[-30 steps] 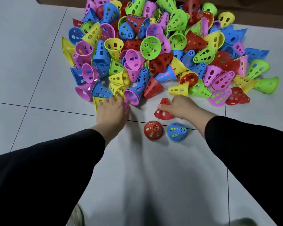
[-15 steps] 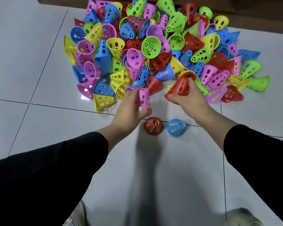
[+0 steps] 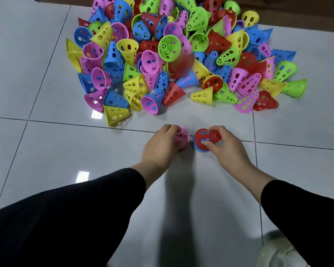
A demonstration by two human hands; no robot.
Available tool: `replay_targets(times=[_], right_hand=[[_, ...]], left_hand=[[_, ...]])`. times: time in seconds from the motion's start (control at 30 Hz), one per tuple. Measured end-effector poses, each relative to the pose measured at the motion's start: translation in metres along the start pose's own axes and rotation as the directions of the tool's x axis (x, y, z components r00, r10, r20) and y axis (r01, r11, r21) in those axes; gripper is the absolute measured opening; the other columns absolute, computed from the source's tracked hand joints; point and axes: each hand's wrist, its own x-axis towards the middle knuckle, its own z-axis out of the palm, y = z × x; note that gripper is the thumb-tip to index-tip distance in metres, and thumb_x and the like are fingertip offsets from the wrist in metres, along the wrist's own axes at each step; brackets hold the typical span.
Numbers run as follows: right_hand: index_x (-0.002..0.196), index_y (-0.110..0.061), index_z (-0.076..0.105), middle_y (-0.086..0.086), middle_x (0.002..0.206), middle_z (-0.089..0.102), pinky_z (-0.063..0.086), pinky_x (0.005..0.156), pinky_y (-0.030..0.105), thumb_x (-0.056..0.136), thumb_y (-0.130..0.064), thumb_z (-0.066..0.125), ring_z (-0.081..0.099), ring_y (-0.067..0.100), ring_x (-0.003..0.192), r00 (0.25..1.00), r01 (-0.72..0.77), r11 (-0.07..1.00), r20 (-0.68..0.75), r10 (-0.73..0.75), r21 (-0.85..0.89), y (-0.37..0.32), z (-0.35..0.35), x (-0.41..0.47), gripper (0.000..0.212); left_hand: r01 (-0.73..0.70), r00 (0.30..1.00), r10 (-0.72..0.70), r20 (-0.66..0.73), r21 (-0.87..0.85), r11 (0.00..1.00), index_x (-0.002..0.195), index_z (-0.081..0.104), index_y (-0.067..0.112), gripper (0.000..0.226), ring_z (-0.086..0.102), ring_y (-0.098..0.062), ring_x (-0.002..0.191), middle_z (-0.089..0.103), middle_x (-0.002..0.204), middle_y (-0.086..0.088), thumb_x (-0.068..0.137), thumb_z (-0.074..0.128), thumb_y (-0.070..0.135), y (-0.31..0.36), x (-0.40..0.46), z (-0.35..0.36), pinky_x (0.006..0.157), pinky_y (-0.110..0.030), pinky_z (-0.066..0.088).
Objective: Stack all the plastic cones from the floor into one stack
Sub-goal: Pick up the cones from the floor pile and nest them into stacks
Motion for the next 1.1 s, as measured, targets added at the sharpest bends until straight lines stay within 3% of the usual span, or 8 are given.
replay_targets(times=[0.13, 0.37, 0.5, 0.57, 0.73, 0.9, 1.0, 1.1], right_hand=[[0.121, -0.019, 0.061, 0.004, 0.116, 0.066, 0.045, 0.085, 0.031, 0.085, -0.023, 0.075, 0.06, 0.025, 0.104, 0.998, 0.032, 0.989, 0.066, -0.023, -0.143, -0.003, 0.004, 0.026, 0.039], [0.127, -0.02, 0.057, 0.01, 0.117, 0.066, 0.048, 0.092, 0.042, 0.087, -0.034, 0.073, 0.057, 0.031, 0.111, 0.995, 0.05, 0.943, 0.098, -0.019, -0.33, -0.013, -0.002, 0.073, 0.045], [0.126, -0.019, 0.06, 0.004, 0.122, 0.063, 0.047, 0.093, 0.046, 0.089, -0.052, 0.064, 0.054, 0.029, 0.114, 0.982, 0.154, 0.949, -0.064, -0.178, -0.275, -0.026, -0.008, 0.099, 0.05], [0.129, -0.017, 0.059, 0.007, 0.128, 0.061, 0.045, 0.097, 0.046, 0.096, -0.047, 0.056, 0.052, 0.031, 0.117, 0.977, 0.183, 0.947, -0.057, -0.205, -0.263, -0.03, -0.012, 0.123, 0.046], [0.138, -0.011, 0.057, 0.014, 0.142, 0.052, 0.037, 0.108, 0.041, 0.094, -0.027, 0.066, 0.046, 0.037, 0.127, 0.951, 0.296, 0.865, 0.212, -0.226, -0.404, -0.041, -0.024, 0.185, 0.047], [0.135, -0.011, 0.054, 0.014, 0.136, 0.049, 0.046, 0.097, 0.047, 0.082, -0.019, 0.077, 0.047, 0.038, 0.12, 0.892, 0.424, 0.645, 0.418, -0.174, -0.636, -0.046, -0.022, 0.195, 0.058], [0.141, -0.014, 0.052, 0.016, 0.142, 0.043, 0.045, 0.102, 0.046, 0.084, -0.011, 0.074, 0.043, 0.038, 0.128, 0.873, 0.447, 0.619, 0.464, -0.147, -0.645, -0.047, -0.019, 0.193, 0.062], [0.144, -0.019, 0.049, 0.014, 0.15, 0.037, 0.043, 0.105, 0.043, 0.085, -0.002, 0.066, 0.039, 0.036, 0.133, 0.856, 0.501, 0.486, 0.493, -0.156, -0.716, -0.041, -0.022, 0.19, 0.064]], left_hand=[[0.016, 0.995, -0.042, 0.092, 0.272, 0.962, 0.123, 0.052, 0.022, 0.033, 0.053, -0.032, 0.104, 0.056, 0.118, -0.005, 0.091, 0.056, 0.03, 0.003, 0.026, -0.001, 0.072, -0.038, 0.044], [0.034, 0.997, -0.049, 0.064, 0.217, 0.976, 0.115, 0.053, 0.014, 0.033, 0.056, -0.037, 0.098, 0.054, 0.112, -0.011, 0.088, 0.064, 0.029, 0.009, 0.072, -0.011, 0.07, -0.041, 0.045], [-0.068, 0.95, 0.17, -0.263, 0.356, 0.932, 0.109, 0.063, 0.016, 0.033, 0.056, -0.033, 0.094, 0.06, 0.104, -0.008, 0.092, 0.057, 0.045, -0.002, 0.097, -0.023, 0.077, -0.042, 0.041], [0.06, 0.943, 0.076, -0.323, 0.391, 0.919, 0.111, 0.061, 0.017, 0.03, 0.056, -0.034, 0.096, 0.06, 0.105, -0.009, 0.093, 0.053, 0.039, -0.012, 0.116, -0.033, 0.079, -0.043, 0.039], [0.215, 0.969, -0.247, 0.024, 0.414, 0.885, 0.12, 0.052, 0.013, 0.043, 0.053, -0.038, 0.107, 0.054, 0.117, -0.015, 0.086, 0.066, 0.035, -0.039, 0.142, -0.042, 0.079, -0.044, 0.043], [0.222, 0.967, -0.252, 0.033, 0.372, 0.901, 0.123, 0.048, 0.014, 0.053, 0.055, -0.039, 0.102, 0.056, 0.112, -0.016, 0.081, 0.071, 0.036, -0.046, 0.144, -0.033, 0.079, -0.046, 0.046], [0.268, 0.955, -0.293, 0.037, 0.314, 0.911, 0.134, 0.045, 0.014, 0.065, 0.056, -0.038, 0.105, 0.058, 0.115, -0.016, 0.08, 0.073, 0.038, -0.046, 0.145, -0.035, 0.086, -0.047, 0.049], [0.293, 0.956, -0.294, -0.018, 0.162, 0.942, 0.139, 0.044, 0.015, 0.07, 0.058, -0.036, 0.107, 0.059, 0.119, -0.015, 0.079, 0.073, 0.037, -0.047, 0.139, -0.042, 0.087, -0.042, 0.049]])
